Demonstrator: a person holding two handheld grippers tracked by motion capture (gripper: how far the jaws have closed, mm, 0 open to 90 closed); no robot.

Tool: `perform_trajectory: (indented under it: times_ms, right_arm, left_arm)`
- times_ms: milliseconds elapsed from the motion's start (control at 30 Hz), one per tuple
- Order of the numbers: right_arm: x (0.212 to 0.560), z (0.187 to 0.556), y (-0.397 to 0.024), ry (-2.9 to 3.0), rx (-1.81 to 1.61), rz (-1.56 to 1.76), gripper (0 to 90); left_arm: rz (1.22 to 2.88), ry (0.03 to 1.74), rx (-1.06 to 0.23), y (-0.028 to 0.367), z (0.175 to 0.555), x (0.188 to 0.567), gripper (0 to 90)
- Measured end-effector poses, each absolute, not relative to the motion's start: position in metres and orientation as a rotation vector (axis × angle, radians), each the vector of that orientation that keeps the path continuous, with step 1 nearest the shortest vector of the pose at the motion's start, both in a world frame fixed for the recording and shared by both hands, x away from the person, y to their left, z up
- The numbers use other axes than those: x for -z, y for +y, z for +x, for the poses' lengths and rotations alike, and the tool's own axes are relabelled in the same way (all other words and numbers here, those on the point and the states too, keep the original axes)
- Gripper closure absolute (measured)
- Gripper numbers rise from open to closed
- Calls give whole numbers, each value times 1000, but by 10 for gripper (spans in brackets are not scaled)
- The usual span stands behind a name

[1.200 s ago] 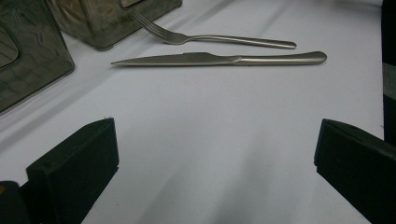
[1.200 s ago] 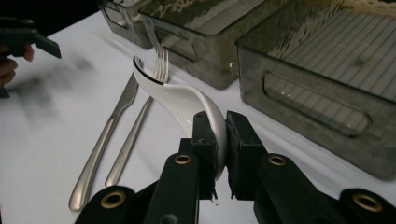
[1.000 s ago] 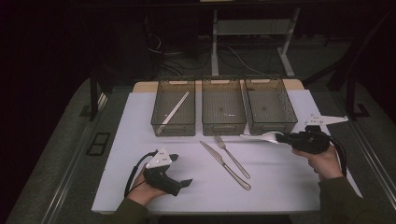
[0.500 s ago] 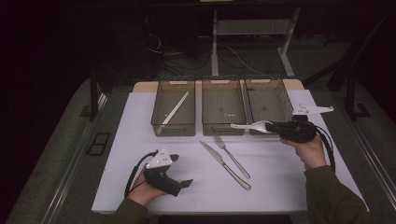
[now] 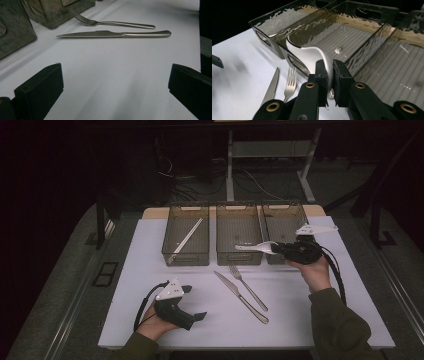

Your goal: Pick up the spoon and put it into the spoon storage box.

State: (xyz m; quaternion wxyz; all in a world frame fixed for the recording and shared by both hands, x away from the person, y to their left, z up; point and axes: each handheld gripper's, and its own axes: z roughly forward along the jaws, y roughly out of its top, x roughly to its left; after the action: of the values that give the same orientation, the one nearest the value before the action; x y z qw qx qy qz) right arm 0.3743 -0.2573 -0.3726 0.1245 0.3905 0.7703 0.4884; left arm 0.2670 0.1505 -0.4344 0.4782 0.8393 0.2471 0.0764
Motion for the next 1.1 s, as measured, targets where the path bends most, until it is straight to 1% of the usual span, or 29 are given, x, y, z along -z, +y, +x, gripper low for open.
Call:
perform_trajectory:
  times_ms: [667, 1100]
  right_arm:
    - [375, 408, -204, 2352, -1275, 1106, 828]
    - [385, 420, -186, 2425, -1155, 1116, 821]
  left_arm:
    - [2045, 598, -178, 150, 267, 435, 0]
    - [2048, 595, -176, 150, 267, 435, 0]
